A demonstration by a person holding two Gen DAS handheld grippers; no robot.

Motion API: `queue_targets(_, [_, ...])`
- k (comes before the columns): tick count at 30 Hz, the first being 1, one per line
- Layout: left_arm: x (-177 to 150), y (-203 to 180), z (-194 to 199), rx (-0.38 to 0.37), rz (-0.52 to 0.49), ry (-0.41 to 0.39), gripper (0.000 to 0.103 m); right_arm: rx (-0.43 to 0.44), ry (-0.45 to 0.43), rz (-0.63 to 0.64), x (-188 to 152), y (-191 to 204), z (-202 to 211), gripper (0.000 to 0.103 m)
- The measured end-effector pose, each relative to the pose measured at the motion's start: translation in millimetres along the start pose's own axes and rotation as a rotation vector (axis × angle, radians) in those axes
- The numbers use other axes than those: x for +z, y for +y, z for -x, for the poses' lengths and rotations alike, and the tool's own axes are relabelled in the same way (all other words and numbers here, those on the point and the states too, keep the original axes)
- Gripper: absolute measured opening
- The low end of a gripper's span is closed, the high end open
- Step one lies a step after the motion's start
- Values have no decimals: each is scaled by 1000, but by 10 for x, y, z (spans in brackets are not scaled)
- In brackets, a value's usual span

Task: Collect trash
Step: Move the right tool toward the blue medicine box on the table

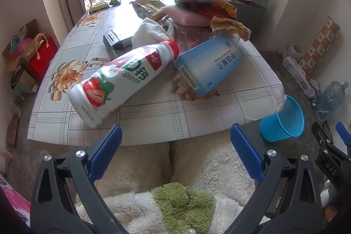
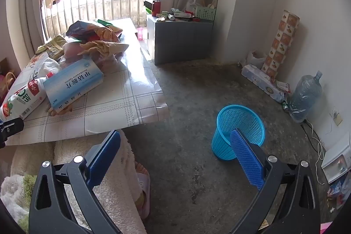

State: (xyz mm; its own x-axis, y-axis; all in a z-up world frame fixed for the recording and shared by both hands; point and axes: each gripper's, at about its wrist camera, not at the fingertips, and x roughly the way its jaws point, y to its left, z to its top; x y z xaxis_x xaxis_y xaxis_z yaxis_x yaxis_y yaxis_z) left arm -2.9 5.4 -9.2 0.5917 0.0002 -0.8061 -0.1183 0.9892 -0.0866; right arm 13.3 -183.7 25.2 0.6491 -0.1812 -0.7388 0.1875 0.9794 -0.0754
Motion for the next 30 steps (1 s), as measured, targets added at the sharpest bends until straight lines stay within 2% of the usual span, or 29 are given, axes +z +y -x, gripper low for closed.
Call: queue_targets(30, [-58, 96, -51, 0, 2, 2, 95, 15, 16, -37, 35, -59, -4, 97])
